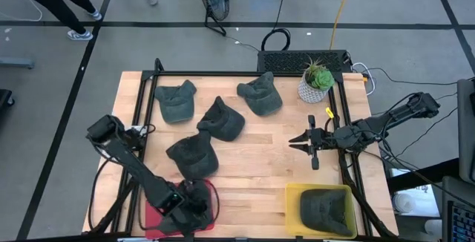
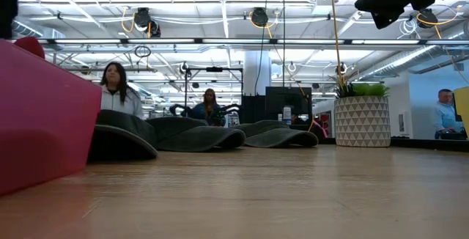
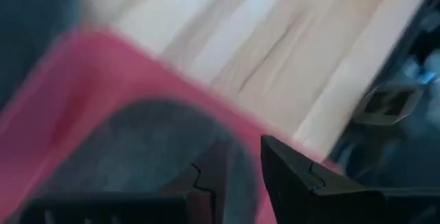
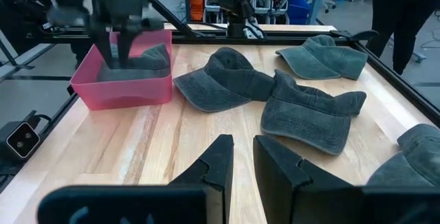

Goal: Pick & Place hat
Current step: Put the grey cap into the pink bin

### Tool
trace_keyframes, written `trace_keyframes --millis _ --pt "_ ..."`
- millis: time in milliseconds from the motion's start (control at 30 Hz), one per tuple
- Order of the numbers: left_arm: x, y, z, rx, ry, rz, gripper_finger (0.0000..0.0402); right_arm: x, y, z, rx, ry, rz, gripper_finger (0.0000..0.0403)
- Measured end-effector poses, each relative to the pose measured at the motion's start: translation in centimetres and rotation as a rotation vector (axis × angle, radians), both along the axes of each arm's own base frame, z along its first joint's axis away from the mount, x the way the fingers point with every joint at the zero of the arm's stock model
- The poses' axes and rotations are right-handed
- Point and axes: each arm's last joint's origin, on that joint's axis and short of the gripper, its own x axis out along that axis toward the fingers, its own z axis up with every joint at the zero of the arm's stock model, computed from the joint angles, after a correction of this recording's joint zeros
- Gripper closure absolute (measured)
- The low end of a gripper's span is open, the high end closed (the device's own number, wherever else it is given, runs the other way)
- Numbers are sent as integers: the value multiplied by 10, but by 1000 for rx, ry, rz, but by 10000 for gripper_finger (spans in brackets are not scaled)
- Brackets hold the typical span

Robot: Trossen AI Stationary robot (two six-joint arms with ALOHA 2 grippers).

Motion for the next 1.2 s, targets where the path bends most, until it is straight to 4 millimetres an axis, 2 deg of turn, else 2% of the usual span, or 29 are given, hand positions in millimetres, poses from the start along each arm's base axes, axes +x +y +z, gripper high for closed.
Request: trace_keyframes --millis 100,200,367,633,1200 --pt "0 -2 -19 22 116 -57 309 0 0 0 0 0 0 358" --pt "-1 -4 -28 38 164 -110 309 0 0 0 -2 0 1 358" --pt "-9 -2 -27 16 265 -134 309 0 0 0 -3 0 0 358" --pt "-34 -5 -19 -45 453 -125 309 0 0 0 -3 1 1 358" --pt "-52 -19 -18 -134 575 -129 309 0 0 0 -1 1 0 358"
